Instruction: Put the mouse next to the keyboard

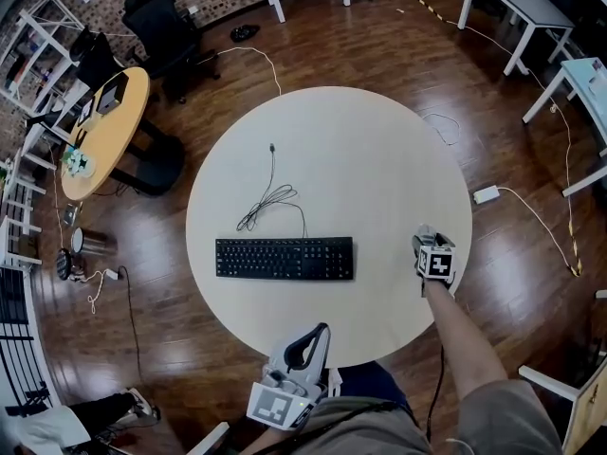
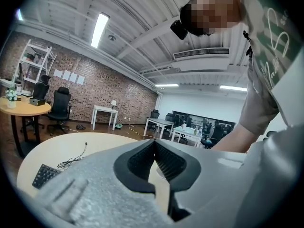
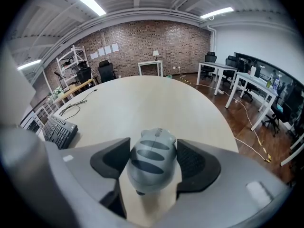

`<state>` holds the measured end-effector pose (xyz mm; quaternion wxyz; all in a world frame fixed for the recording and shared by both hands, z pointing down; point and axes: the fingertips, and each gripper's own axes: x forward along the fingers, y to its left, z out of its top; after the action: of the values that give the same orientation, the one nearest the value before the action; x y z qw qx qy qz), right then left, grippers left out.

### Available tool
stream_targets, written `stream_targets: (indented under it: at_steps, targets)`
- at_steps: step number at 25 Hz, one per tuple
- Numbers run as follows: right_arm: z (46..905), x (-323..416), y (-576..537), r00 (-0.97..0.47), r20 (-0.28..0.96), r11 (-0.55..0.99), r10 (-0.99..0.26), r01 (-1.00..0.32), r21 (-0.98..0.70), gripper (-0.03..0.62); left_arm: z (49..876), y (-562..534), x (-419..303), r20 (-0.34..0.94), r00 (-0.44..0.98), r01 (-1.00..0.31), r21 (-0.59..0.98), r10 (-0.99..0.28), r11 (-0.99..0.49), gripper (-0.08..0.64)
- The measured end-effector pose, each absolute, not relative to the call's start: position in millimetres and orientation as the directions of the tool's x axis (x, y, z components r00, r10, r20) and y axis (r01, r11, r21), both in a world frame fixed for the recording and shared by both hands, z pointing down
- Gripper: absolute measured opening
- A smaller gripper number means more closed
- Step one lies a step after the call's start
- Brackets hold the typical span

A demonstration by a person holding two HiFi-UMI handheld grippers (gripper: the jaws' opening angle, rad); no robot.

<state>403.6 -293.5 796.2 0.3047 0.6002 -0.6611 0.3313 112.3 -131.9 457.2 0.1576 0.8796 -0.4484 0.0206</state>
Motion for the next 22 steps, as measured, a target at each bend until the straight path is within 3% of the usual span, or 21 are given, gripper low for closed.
stream_targets:
  at_steps: [13, 20, 22]
  targets:
    - [755, 399, -281, -0.097, 0.705, 0.077, -0.702, -0.995, -0.061, 0.322, 454, -110, 98, 0.176, 0.588, -0.803, 0.245, -0.789, -0.543, 0.002]
    - [712, 348, -240, -0.143, 0.661, 0.177, -0.736, -0.984, -0.016, 0.219, 434, -98, 85, 0.111, 0.582, -0.799, 0.260, -0.805, -0.542, 0.002]
    - [698, 327, -223, -0.177, 0.649, 0.203, -0.740, -0.979, -0.035, 0.162, 427, -96, 80, 0.092, 0.577, -0.802, 0.251, -0.811, -0.542, 0.002]
